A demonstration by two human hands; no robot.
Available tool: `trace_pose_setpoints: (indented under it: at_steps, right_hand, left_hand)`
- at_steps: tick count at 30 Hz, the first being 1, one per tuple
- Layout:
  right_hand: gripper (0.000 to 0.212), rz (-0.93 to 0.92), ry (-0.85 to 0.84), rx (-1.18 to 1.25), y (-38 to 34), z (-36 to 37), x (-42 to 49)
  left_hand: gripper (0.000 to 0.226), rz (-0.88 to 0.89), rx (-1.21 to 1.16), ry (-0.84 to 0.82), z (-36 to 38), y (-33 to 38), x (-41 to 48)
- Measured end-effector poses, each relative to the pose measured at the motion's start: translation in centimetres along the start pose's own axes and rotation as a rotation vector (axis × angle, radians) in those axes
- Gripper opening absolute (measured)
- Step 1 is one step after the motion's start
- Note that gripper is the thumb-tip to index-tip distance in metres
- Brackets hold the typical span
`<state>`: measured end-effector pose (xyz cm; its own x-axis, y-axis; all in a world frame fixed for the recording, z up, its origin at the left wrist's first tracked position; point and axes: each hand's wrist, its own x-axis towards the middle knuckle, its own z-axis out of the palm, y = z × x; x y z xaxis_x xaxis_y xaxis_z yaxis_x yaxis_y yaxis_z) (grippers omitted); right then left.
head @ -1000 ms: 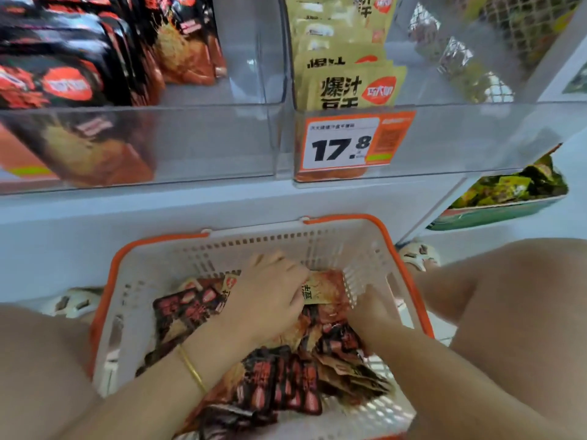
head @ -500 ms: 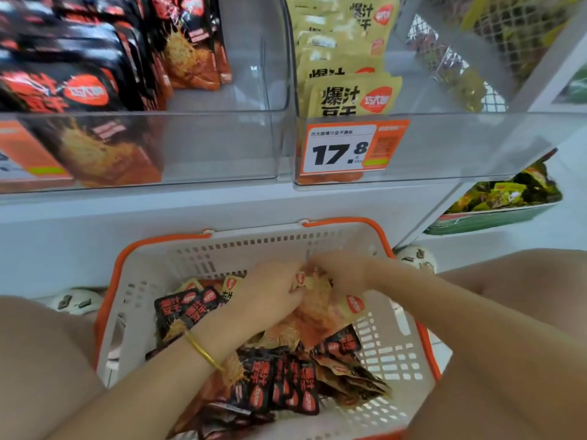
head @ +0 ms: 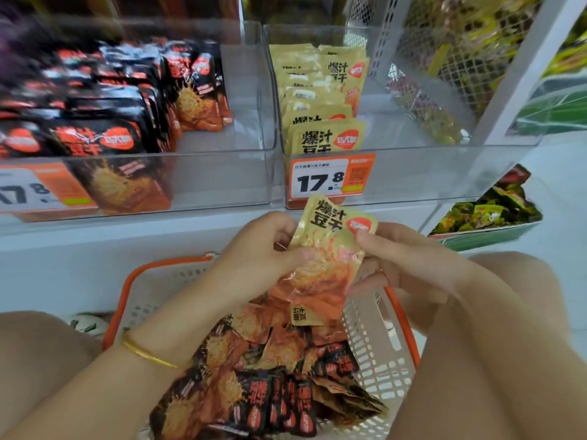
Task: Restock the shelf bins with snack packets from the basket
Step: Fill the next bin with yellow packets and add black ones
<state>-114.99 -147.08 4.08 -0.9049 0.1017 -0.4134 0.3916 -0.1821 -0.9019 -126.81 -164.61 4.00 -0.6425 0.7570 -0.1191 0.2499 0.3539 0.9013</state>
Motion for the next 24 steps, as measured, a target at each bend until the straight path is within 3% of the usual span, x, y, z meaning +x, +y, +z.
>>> trace_pose_setpoints:
  at_steps: [2, 4, 7, 9, 11, 14, 17, 21, 24]
  right_hand:
    - [0.045, -0.122, -0.065, 0.113, 0.0, 1.2, -0.7]
    - [0.035, -0.248, 0.032, 0.167, -1.4, 2.1, -1.1]
    - [0.036, -0.405, 0.243, 0.164, -6.2, 1.0, -1.7]
    - [0.026, -0.528, 0.494, 0.010, -10.5, -0.9, -1.4]
    - [0.019, -0.571, 0.730, -0.274, -14.0, -3.5, 1.1]
    - [0.032, -0.253, 0.838, -0.772, -16.6, -6.9, 7.3]
    - [0.044, 0.002, 0.719, -0.813, -15.8, -8.8, 12.8]
    - [0.042, 0.031, 0.688, -0.798, -14.8, -10.5, 16.7]
    - [0.044, -0.004, 0.758, -0.893, -14.8, -11.0, 17.6]
  left_hand:
    - [0.013, 0.050, -0.041, 0.028, 0.2, 2.1, -0.1]
    - [0.011, 0.134, -0.058, 0.074, 0.1, 4.4, 0.3]
    - [0.010, 0.317, -0.050, 0.245, -0.8, 7.7, 2.2]
    - [0.004, 0.426, 0.150, 0.375, -1.8, 9.4, 4.0]
    - [0.021, 0.470, 0.477, 0.413, -2.7, 10.2, 6.4]
    - [0.052, 0.429, 0.826, 0.311, -3.5, 10.3, 10.1]
    - [0.072, 0.391, 1.106, 0.260, -3.7, 9.8, 12.4]
    - [0.068, 0.421, 1.251, 0.286, -3.5, 8.9, 13.0]
    - [0.076, 0.436, 1.228, 0.306, -3.5, 8.6, 12.9]
